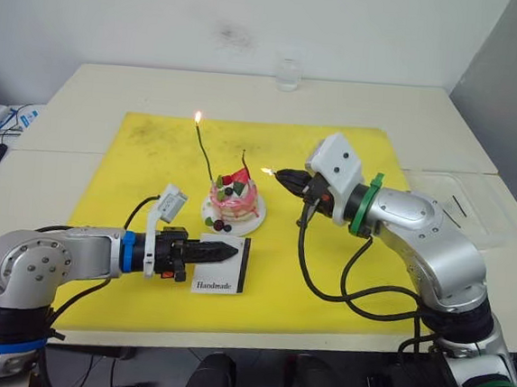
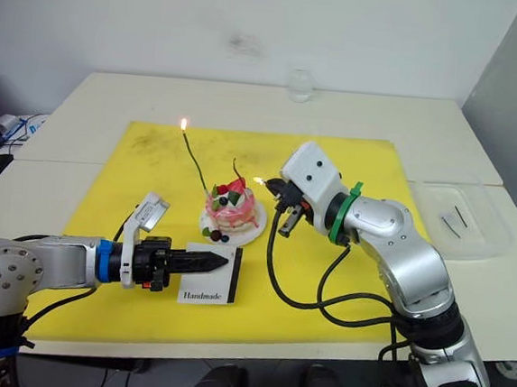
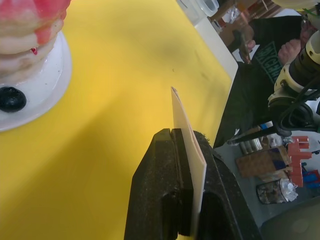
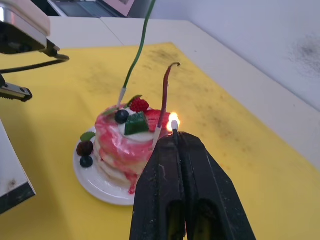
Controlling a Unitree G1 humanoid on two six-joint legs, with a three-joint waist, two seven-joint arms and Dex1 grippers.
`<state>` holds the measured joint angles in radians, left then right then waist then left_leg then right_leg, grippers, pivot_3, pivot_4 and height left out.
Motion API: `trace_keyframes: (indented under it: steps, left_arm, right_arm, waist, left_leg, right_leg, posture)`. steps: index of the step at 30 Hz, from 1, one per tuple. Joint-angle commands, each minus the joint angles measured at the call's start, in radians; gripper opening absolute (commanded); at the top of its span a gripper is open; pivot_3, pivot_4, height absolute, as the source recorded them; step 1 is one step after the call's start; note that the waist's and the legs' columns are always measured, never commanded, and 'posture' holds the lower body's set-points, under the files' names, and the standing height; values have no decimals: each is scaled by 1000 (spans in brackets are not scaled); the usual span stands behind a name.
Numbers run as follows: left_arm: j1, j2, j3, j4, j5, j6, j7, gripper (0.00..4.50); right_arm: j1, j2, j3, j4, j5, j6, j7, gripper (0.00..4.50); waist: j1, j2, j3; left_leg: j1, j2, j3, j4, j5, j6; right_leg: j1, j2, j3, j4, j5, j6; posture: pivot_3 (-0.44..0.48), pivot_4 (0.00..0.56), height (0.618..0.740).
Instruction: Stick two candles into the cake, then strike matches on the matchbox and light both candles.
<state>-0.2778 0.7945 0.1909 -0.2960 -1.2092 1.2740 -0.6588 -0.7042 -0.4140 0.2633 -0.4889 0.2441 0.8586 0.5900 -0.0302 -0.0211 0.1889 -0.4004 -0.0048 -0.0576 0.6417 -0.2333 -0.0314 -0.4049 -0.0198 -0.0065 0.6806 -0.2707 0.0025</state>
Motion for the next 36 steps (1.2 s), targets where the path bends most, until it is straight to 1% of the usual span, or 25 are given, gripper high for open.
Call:
trace_keyframes:
  steps: [1, 5, 10, 14, 18, 23, 28, 36]
  left_arm:
    - [3, 16, 26, -15, 8, -21, -20, 0]
    - [0, 14, 23, -14, 17, -25, -24, 0]
    - [0, 11, 20, -16, 22, -31, -25, 0]
    - [3, 9, 24, -16, 25, -31, -26, 0]
    - [4, 6, 25, -19, 21, -30, -24, 0]
    - [-2, 4, 19, -14, 26, -32, -26, 0]
    - [-8, 1, 13, -11, 29, -33, -27, 0]
    - [-10, -2, 13, -12, 31, -33, -27, 0]
  right_arm:
    - [-67, 36, 37, 15, -32, -51, -19, 36]
    - [-124, 91, 77, 117, -79, -107, -39, 36]
    - [-148, 102, 94, 196, -125, -167, -29, 36]
    - [-149, 87, 83, 197, -130, -172, -8, 36]
    - [-143, 55, 69, 158, -112, -142, 22, 36]
    - [-136, 44, 53, 132, -94, -111, 31, 36]
    - [-135, 62, 58, 142, -100, -115, 18, 36]
    - [-137, 94, 79, 207, -137, -155, 6, 36]
  waist:
    - [-1, 0, 0]
    - [0, 0, 0]
    - [1, 0, 0]
    - [2, 0, 0]
    - [2, 0, 0]
    - [2, 0, 0]
    - [1, 0, 0]
    - [1, 0, 0]
  left_leg:
    - [0, 0, 0, 0, 0, 0]
    - [0, 0, 0, 0, 0, 0]
    - [0, 0, 0, 0, 0, 0]
    - [0, 0, 0, 0, 0, 0]
    - [0, 0, 0, 0, 0, 0]
    - [0, 0, 0, 0, 0, 0]
    - [0, 0, 0, 0, 0, 0]
    - [0, 0, 0, 0, 0, 0]
  right_leg:
    - [0, 0, 0, 0, 0, 0]
    - [0, 0, -1, 0, 0, 0]
    - [0, 0, 0, 0, 0, 0]
    - [0, 0, 0, 0, 0, 0]
    - [0, 0, 0, 0, 0, 0]
    - [0, 0, -1, 0, 0, 0]
    - [0, 0, 0, 0, 0, 0]
    - [0, 0, 0, 0, 0, 0]
  posture:
    - [0, 150, 740]
    - [0, 150, 740]
    - [0, 150, 740]
    - [0, 150, 740]
    - [0, 150, 740]
    - [0, 150, 740]
    - [0, 150, 740]
    - [0, 150, 740]
